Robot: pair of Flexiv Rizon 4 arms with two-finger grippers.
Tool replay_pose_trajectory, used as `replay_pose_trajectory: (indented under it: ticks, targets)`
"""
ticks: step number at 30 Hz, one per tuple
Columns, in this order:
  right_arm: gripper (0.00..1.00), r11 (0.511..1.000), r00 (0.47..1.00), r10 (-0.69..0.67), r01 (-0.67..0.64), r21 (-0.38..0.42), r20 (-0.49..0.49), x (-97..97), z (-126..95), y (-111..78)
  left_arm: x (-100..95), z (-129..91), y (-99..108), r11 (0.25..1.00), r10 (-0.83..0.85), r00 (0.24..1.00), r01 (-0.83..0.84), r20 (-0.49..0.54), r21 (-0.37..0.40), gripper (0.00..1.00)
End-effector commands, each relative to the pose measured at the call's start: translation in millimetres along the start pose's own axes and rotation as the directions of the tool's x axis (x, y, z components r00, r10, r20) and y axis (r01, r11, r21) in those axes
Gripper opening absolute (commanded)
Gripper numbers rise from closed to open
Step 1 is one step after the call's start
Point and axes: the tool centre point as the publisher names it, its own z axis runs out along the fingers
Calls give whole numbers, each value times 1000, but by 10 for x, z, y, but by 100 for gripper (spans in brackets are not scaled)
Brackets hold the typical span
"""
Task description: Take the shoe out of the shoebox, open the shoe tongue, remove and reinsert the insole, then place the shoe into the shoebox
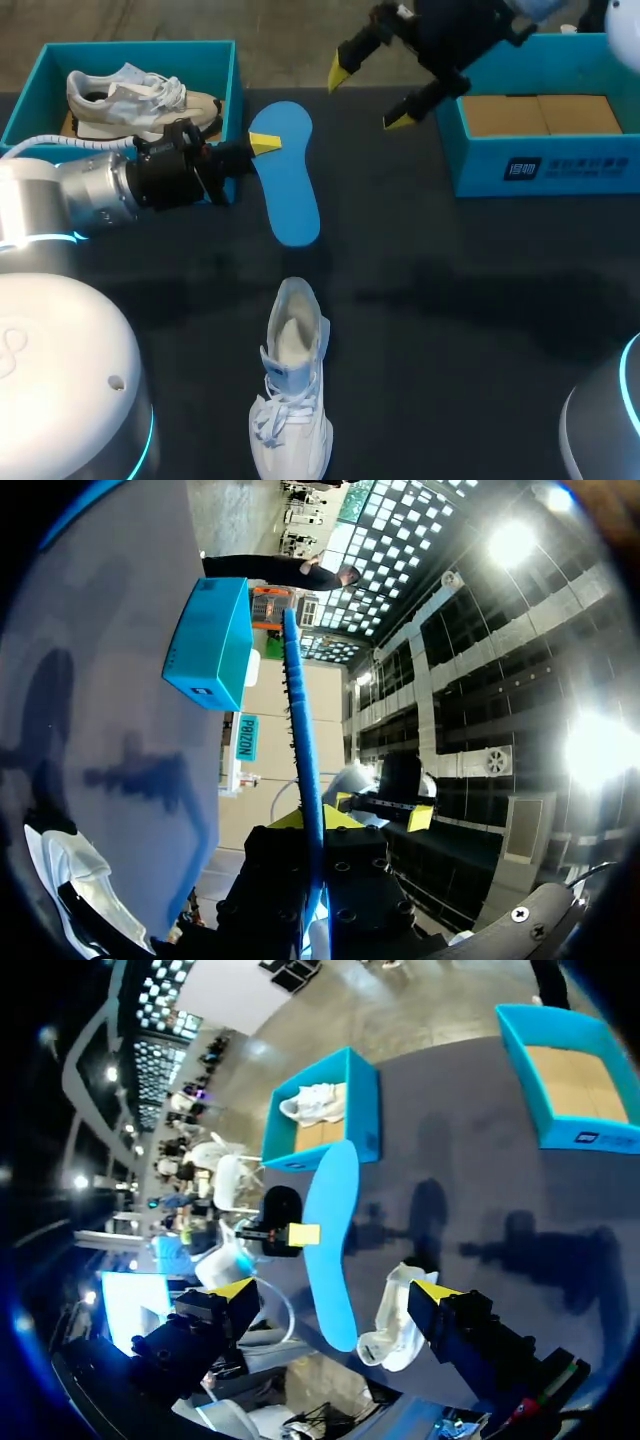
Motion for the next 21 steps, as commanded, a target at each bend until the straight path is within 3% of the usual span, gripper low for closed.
replay_pose_trajectory:
  ticks: [1, 21]
  targets:
    - [100, 1000, 789, 2, -3, -2, -614, -38, 74, -9, 4, -5, 6, 1000, 0, 1000, 0, 3, -1, 0]
    - [100, 1000, 742, 17, -30, -8, -671, -54, 270, -1, 4, -5, 6, 1000, 0, 1000, 0, 3, -1, 0]
